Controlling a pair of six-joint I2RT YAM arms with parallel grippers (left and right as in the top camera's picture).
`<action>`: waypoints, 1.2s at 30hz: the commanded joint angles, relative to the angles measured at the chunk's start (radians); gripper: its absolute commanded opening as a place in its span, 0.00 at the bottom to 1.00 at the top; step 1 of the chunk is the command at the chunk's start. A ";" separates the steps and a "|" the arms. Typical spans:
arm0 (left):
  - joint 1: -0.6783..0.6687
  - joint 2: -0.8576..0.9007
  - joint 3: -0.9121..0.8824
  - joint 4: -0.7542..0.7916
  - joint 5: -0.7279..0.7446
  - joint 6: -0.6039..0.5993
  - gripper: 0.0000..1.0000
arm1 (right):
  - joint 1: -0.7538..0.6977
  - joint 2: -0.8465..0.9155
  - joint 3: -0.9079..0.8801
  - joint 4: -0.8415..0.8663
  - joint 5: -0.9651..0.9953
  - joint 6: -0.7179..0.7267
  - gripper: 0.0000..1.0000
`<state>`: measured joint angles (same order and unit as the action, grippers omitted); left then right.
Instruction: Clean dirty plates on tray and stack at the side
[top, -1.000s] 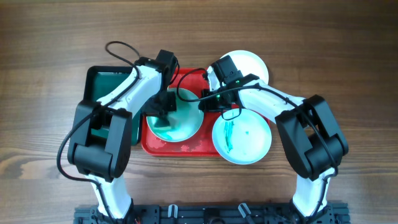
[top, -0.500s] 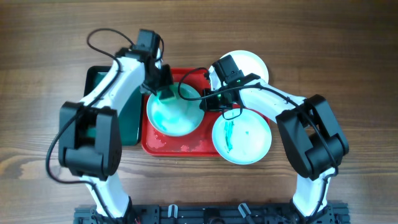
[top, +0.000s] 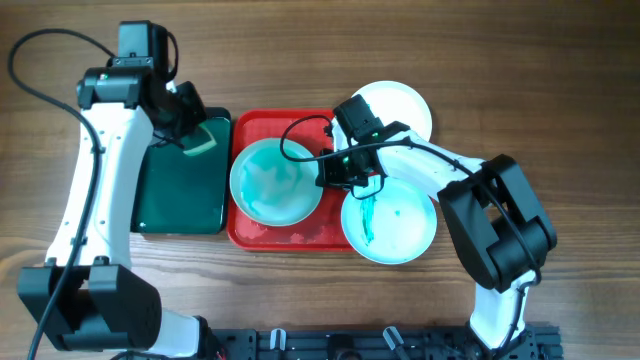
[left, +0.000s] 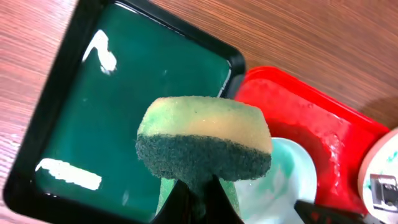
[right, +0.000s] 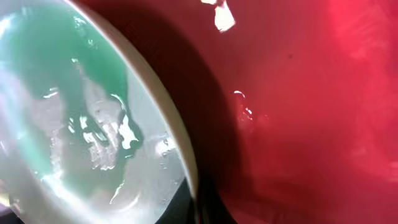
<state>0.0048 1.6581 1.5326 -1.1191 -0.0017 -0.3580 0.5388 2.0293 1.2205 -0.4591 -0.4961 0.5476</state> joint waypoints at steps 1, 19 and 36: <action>0.022 0.008 0.004 0.001 -0.019 -0.009 0.04 | -0.015 -0.014 0.022 -0.040 0.079 0.011 0.04; 0.026 0.009 0.003 0.019 -0.018 -0.010 0.04 | 0.299 -0.319 0.081 -0.211 1.317 -0.136 0.04; 0.026 0.009 0.003 0.019 -0.019 -0.010 0.04 | 0.570 -0.319 0.081 0.155 2.016 -0.671 0.04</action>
<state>0.0231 1.6581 1.5326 -1.1038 -0.0036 -0.3584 1.1038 1.7344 1.2819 -0.3523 1.4151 0.0395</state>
